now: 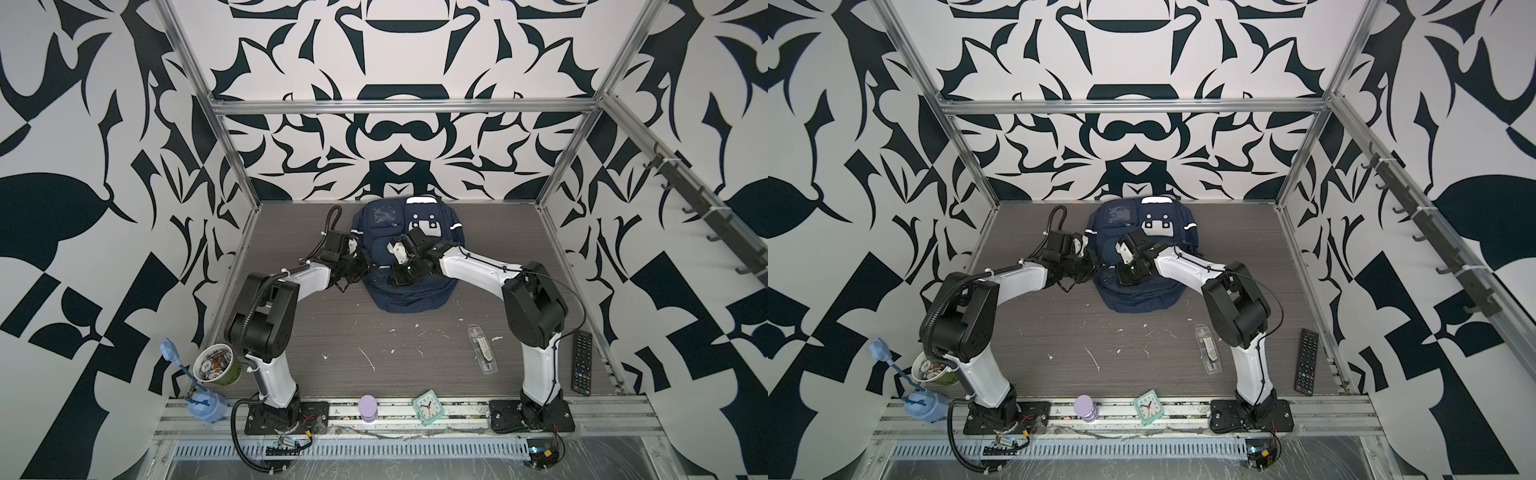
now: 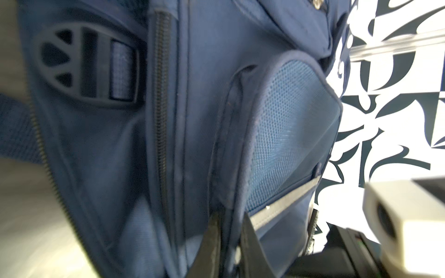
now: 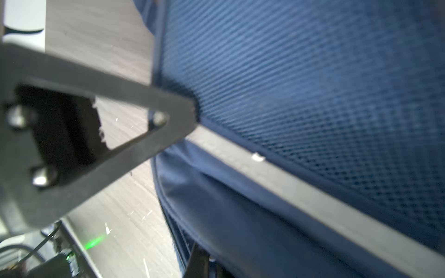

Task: Pack books, pencil case, and school supplies into a backpack
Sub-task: Unzip the student bag at the top-center of the table.

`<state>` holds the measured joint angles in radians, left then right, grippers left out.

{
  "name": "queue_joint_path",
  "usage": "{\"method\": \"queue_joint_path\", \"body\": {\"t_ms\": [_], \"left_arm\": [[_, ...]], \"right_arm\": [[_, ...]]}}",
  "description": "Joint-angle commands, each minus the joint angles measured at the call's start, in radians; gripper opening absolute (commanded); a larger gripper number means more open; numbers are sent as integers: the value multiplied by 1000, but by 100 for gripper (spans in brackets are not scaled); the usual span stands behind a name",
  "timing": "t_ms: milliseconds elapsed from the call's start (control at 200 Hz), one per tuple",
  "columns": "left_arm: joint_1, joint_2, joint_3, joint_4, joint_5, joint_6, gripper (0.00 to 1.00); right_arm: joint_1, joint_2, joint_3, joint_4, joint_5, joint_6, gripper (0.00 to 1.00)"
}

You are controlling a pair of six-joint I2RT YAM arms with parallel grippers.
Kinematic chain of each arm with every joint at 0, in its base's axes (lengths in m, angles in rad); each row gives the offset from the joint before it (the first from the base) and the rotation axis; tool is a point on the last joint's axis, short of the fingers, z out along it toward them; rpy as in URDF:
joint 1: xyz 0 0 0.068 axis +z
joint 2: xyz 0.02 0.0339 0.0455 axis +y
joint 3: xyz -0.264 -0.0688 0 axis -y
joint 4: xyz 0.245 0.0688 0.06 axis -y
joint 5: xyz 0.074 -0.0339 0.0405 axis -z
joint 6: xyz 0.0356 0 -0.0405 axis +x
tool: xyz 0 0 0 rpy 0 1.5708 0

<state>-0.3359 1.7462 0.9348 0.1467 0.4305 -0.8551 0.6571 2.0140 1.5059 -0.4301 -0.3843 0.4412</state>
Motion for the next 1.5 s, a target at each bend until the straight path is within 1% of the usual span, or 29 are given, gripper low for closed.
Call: {"method": "queue_joint_path", "body": {"t_ms": [0, 75, 165, 245, 350, 470, 580, 735, 915, 1020, 1140, 1260, 1495], "left_arm": [[3, -61, -147, 54, -55, -123, 13], [-23, -90, -205, 98, -82, -161, 15], [-64, -98, -197, 100, -87, -163, 18], [-93, -86, -148, 97, -70, -166, 21], [-122, -58, -49, 53, -55, -145, 25], [-147, -37, 56, -9, -53, -116, 30], [-165, -17, 130, -56, -55, -90, 32], [-191, 29, 196, -83, -43, -81, 33], [-214, 66, 234, -112, -35, -69, 35], [-213, 65, 246, -166, -30, -45, 37], [-203, 35, 245, -237, -53, 10, 44], [-166, 13, 239, -285, -46, 42, 48], [-97, -33, 227, -365, -61, 113, 51]], "right_arm": [[-36, 5, 61, 30, 63, -17, 0], [-34, 11, 72, 25, 55, -26, 0], [-32, 10, 83, 3, 46, -45, 0], [-29, -3, 86, -16, 45, -59, 0], [-27, -36, 69, -40, 48, -72, 0], [-26, -98, 18, -47, 61, -73, 0], [-26, -152, -28, -34, 67, -65, 0], [-21, -196, -56, 2, 46, -31, 0], [-2, -165, -28, 24, 38, -5, 0], [-2, -160, -27, 41, 59, 1, 0], [-19, -185, -52, 48, 65, 4, 0], [-32, -214, -78, 47, 73, 1, 0], [-68, -293, -153, 44, 77, -3, 0]]}}
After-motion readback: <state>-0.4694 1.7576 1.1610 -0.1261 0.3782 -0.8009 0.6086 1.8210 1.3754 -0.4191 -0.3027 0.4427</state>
